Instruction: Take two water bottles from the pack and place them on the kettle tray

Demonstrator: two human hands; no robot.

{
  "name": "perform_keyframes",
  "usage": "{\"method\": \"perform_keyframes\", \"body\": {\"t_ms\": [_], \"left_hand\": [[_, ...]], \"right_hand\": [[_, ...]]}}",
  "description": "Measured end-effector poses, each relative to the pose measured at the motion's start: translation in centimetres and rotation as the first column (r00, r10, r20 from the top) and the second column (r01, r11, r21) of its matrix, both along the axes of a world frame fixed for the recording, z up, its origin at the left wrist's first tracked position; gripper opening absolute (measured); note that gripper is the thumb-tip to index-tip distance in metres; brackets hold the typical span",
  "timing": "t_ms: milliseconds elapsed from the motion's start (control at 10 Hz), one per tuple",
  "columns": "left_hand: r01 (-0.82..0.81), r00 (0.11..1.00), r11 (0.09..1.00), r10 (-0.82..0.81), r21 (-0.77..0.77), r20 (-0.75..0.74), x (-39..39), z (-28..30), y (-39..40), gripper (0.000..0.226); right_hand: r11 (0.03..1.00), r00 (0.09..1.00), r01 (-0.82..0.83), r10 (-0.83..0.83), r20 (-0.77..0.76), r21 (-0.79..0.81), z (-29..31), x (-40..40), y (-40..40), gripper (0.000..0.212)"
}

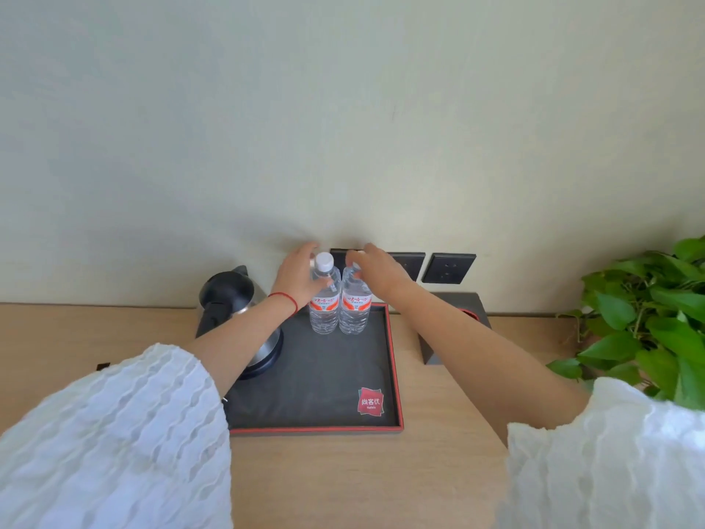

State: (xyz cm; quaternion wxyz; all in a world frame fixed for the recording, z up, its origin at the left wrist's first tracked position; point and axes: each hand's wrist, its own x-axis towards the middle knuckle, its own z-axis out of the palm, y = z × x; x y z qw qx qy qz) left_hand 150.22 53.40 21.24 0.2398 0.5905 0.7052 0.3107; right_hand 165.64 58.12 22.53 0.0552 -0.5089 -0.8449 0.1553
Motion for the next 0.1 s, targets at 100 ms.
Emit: {"method": "perform_keyframes", "body": {"t_ms": [100], "left_hand": [[-0.190, 0.959, 0.975, 0.210, -0.119, 0.189, -1.13, -0.16, -2.07, 0.051]], "right_hand": [[0.991, 0.984, 0.135, -0.137, -0.112, -0.026, -0.35, 0.90, -2.19, 0.048]]}}
